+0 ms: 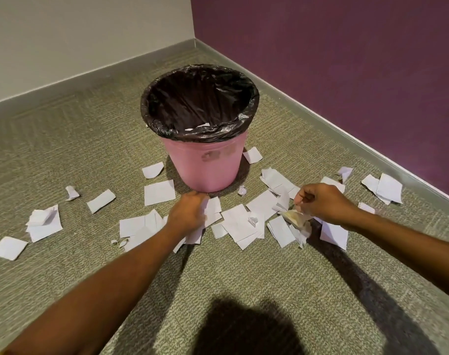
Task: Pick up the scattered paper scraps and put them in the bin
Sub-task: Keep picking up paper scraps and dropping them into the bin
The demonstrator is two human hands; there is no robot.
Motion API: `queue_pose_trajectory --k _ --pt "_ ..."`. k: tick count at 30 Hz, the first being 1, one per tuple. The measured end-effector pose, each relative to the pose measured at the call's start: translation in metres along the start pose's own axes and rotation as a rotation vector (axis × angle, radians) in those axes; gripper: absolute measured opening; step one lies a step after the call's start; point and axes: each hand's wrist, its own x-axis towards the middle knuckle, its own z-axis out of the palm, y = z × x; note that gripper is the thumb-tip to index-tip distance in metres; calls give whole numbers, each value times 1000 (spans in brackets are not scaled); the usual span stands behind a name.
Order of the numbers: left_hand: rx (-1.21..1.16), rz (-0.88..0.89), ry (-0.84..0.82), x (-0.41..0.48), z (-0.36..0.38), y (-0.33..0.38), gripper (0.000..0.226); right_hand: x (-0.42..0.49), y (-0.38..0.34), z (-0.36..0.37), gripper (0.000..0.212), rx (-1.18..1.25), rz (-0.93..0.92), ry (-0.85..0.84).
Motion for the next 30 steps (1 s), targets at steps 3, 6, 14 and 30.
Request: queue_pose_trajectory --k 3,6,14,30 --pt "12 8 0 2 2 -1 50 3 7 8 25 -68 5 5" --pt "-19 -34 -3 6 5 -5 54 6 15 16 20 -125 -38 -19" --pt "-78 9 132 -8 17 -18 39 -1 31 39 36 -313 -133 1" --pt "-237 -40 105 -19 14 -23 24 -17 37 -2 10 101 62 111"
